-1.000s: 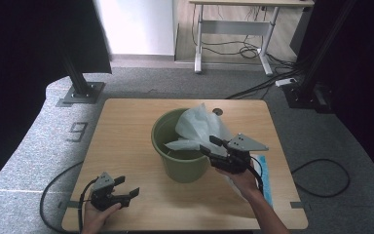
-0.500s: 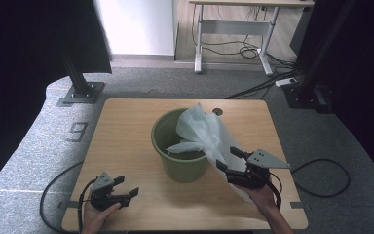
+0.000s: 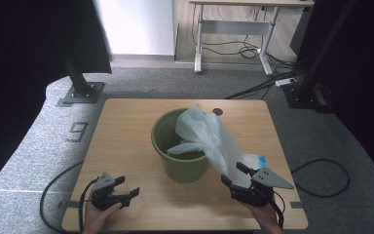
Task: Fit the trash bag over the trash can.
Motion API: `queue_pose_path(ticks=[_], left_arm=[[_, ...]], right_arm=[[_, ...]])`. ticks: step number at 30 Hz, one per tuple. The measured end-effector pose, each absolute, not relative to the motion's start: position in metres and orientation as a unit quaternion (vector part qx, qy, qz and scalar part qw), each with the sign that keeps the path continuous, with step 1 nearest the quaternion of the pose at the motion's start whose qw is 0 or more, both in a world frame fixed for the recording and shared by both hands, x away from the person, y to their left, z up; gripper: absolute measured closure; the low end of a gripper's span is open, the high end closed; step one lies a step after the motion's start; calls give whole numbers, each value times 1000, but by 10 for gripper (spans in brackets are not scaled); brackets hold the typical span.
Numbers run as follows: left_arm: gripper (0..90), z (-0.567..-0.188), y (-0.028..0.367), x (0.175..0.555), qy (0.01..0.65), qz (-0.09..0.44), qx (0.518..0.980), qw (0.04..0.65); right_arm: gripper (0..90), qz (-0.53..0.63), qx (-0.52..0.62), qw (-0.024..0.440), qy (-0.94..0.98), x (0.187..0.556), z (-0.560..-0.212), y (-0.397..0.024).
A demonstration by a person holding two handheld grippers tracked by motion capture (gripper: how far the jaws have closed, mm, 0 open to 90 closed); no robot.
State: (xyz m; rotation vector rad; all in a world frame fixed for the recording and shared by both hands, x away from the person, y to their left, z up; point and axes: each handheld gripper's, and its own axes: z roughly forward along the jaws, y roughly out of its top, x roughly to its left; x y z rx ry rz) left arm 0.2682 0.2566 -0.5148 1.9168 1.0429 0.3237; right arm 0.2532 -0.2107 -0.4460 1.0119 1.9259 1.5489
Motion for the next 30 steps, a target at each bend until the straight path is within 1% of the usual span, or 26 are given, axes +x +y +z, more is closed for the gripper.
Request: queue_pose_path(ticks=[3,4,5,6,8,10,12,16,23,30], left_arm=[[193,-515,257,268,422,131,776,451],[193,-515,256,268,422,131,775,452],[193,-514,257,268,421,131,775,452],[193,-514,257,268,422,132,775,452],[194,-513,256,269,424,133,773,453],[194,-510,254,269,424,132,770,457],[195,-505,252,270,426,136,768,459],[197,-495,250,272,427,134,758,475],[215,-470,241,275,412,155,752,492],[229,-428,222,276,382,180,753,504]], right_arm=[[332,551,369,237,710,254,-453,-209],[382,545,371,237,714,255,-456,-208],[462,539,374,237,716,257,-458,-209],[584,539,370,234,720,259,-460,-209],[728,536,368,224,726,264,-462,-212],[824,528,369,233,729,269,-461,-214],[885,528,371,239,725,276,-456,-218],[887,521,359,257,730,285,-440,-222],[888,517,341,282,733,303,-409,-218],[888,531,323,297,725,315,-379,-208]])
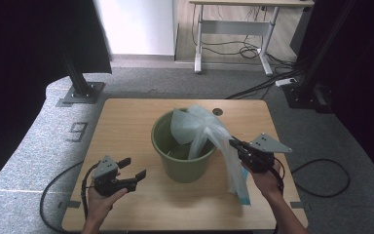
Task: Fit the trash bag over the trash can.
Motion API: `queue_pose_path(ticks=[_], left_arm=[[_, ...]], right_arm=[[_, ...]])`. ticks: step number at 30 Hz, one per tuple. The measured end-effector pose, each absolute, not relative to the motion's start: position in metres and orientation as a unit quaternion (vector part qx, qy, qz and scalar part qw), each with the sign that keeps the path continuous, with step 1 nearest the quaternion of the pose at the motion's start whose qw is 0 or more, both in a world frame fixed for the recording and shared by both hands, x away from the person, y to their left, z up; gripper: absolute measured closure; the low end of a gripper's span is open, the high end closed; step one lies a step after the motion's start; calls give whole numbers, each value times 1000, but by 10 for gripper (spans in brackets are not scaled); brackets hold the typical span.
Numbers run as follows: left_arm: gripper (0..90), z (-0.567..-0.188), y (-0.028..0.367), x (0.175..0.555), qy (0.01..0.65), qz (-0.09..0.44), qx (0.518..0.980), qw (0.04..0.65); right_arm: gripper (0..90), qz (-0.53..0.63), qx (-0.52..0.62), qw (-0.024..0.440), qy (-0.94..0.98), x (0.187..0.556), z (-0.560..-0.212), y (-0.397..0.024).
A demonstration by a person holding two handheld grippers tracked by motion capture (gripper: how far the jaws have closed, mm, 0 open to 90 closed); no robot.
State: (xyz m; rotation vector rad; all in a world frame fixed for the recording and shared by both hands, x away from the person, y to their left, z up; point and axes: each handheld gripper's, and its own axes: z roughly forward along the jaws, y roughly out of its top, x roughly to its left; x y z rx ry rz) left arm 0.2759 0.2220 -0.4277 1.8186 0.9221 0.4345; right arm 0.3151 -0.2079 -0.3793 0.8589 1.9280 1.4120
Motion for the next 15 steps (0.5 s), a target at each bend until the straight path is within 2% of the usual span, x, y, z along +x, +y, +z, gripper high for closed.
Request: queue_pose_path(ticks=[9,12,15], left_arm=[[236,-382,193,286,340,209,761,512],[236,-375,185,290,330,208,764,513],[236,-374,181,293,327,206,766,513]], right_arm=[[885,535,303,289,733,316,-377,-191],[634,544,303,281,730,311,-387,-191],[472,553,315,271,722,304,-401,-197]])
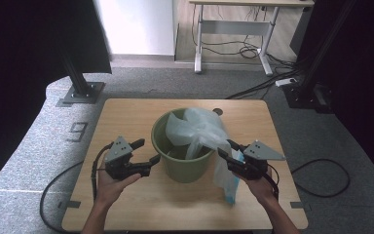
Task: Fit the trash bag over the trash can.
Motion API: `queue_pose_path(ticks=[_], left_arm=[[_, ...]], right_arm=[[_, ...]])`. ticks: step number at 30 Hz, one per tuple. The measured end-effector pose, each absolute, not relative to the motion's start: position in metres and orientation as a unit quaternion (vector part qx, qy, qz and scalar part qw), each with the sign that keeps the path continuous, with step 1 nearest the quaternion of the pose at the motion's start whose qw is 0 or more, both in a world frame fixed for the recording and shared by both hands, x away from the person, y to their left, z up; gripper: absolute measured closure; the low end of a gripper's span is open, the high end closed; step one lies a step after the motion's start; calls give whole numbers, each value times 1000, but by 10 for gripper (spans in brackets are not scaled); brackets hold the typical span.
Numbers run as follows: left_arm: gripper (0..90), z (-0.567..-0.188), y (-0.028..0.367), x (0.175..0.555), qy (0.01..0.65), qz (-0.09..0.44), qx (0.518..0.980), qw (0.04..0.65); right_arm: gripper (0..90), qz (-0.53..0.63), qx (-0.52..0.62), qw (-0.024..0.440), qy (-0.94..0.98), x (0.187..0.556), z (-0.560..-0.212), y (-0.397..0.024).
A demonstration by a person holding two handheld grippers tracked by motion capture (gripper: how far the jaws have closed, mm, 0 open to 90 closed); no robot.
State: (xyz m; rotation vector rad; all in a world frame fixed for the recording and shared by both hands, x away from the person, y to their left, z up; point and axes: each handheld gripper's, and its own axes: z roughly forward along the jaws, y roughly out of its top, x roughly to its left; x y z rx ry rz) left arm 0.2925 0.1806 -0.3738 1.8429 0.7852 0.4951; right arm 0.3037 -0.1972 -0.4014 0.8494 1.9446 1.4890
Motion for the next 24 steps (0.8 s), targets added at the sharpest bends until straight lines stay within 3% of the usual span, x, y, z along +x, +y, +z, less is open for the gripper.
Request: queue_pose_path(ticks=[7,12,14,17,19,21,24], left_arm=[[237,-375,176,295,327,204,767,514],[238,-374,173,297,327,204,767,512],[238,-374,172,297,327,205,768,511],[238,-373,172,298,326,204,770,510],[240,-373,172,299,327,200,769,511],[245,-373,171,301,329,196,768,514],[249,-372,167,305,329,195,767,514]], right_arm=[[336,533,355,268,719,297,-433,-205],[349,529,389,257,709,307,-452,-198],[443,521,400,259,708,311,-458,-194],[710,521,392,258,713,316,-464,-192],[825,516,392,278,709,317,-462,-194],[878,516,388,301,702,318,-454,-201],[883,516,376,314,703,318,-438,-206]])
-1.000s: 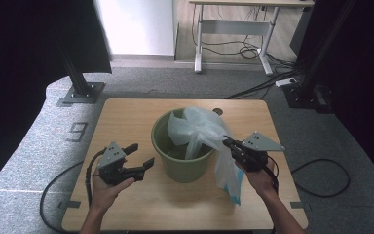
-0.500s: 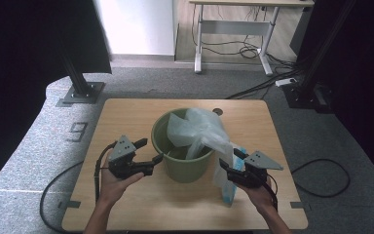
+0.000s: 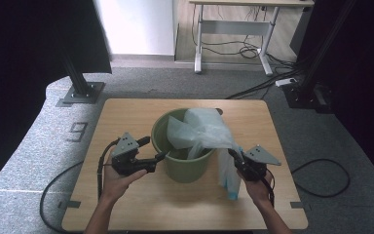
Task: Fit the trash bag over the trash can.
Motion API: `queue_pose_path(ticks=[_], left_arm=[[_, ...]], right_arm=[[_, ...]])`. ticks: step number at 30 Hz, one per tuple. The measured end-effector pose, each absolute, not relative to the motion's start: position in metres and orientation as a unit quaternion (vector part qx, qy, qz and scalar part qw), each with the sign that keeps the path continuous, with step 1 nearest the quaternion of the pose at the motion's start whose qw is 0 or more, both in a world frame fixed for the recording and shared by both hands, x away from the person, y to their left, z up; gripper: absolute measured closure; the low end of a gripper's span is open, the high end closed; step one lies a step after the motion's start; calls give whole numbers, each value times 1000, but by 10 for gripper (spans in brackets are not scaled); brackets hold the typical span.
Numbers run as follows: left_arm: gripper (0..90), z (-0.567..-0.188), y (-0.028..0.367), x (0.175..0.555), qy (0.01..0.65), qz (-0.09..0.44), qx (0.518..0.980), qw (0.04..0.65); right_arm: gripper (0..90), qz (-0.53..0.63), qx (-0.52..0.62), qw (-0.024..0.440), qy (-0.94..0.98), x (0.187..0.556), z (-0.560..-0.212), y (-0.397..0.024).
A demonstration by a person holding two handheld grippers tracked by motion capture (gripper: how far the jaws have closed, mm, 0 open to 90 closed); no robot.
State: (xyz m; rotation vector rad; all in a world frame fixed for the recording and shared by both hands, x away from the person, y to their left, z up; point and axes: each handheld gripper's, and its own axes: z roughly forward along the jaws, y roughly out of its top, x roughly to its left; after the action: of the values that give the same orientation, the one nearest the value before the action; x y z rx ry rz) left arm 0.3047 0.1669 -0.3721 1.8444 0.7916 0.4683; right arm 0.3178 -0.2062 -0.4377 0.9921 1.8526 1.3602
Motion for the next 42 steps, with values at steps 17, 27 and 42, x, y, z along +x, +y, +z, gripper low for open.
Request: queue_pose_path(ticks=[17,27,42], left_arm=[[229,-365,122,312,289,171,789,515],[244,-375,98,315,286,170,799,502],[745,-379,96,328,305,137,793,509]], right_arm=[[884,490,322,323,742,329,-356,-172],[883,479,334,312,749,337,-356,-161],[853,493,325,298,750,332,-358,-161]])
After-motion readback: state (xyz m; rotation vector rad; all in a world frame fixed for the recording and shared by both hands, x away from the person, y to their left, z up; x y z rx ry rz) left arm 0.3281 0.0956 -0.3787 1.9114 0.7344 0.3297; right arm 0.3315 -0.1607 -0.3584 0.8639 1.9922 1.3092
